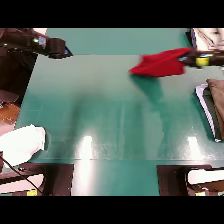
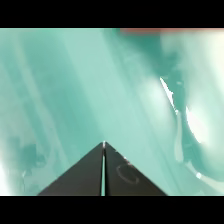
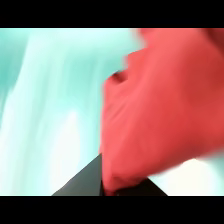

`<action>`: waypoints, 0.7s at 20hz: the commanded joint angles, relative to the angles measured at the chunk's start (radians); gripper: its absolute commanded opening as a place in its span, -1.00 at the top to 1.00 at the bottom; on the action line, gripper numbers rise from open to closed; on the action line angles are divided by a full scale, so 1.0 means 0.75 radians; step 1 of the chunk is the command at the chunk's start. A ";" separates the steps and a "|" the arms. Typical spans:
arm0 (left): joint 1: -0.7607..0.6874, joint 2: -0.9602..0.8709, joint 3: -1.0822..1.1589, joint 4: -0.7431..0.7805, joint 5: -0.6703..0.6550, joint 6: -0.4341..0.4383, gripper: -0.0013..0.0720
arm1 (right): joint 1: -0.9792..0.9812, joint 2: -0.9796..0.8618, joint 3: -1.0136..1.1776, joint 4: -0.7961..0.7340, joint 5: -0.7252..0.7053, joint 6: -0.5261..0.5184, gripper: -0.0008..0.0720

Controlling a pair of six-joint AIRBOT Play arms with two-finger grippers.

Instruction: Fold the shirts.

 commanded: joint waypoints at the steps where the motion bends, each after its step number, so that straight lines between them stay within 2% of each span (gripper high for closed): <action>1: -0.106 0.001 0.000 -0.003 0.121 0.004 0.90 | -0.338 0.088 -0.062 0.001 -0.104 0.016 0.94; 5: -0.163 0.001 0.000 -0.003 0.136 0.003 0.90 | -0.539 0.047 -0.060 0.004 -0.134 0.015 0.94; 9: -0.165 0.001 0.000 -0.002 0.134 0.003 0.90 | -0.609 0.036 -0.046 0.016 -0.140 0.015 0.94; 14: -0.165 0.001 0.000 0.001 0.135 0.004 0.90 | -0.608 0.054 0.293 0.015 0.046 0.017 0.94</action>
